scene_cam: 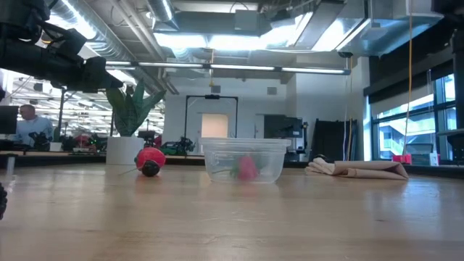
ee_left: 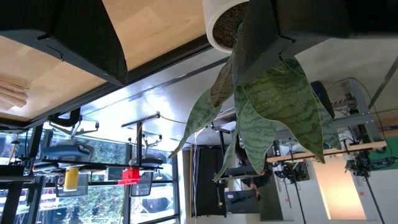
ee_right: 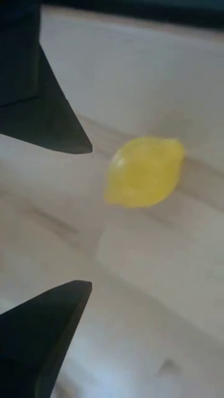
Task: Pick and placing Produce into tupperware
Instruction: Put the yellow lemon into the transparent bin
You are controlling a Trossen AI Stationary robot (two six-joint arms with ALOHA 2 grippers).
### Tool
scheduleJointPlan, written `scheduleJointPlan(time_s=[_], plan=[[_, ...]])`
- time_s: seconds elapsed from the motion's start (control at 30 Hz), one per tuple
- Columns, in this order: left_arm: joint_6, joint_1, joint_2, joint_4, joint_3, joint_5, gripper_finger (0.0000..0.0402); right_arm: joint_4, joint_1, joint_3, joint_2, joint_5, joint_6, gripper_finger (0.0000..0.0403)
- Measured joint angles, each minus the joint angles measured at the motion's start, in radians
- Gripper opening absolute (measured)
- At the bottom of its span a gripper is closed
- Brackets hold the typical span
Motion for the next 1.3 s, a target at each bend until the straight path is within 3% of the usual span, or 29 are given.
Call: scheduleJointPlan(time_s=[0.17, 0.6, 1.3], plan=[[0.000, 0.000, 0.000, 0.000, 0.000, 0.000, 0.0285, 0.118, -0.001, -0.052, 0.000, -0.001, -0.039, 0.0351], [0.000, 0.000, 0.000, 0.000, 0.000, 0.000, 0.0285, 0.218, -0.002, -0.101, 0.000, -0.008, -0.058, 0.0351], [0.000, 0.000, 0.000, 0.000, 0.000, 0.000, 0.0285, 0.291, -0.003, -0.161, 0.003, -0.033, -0.036, 0.0351]])
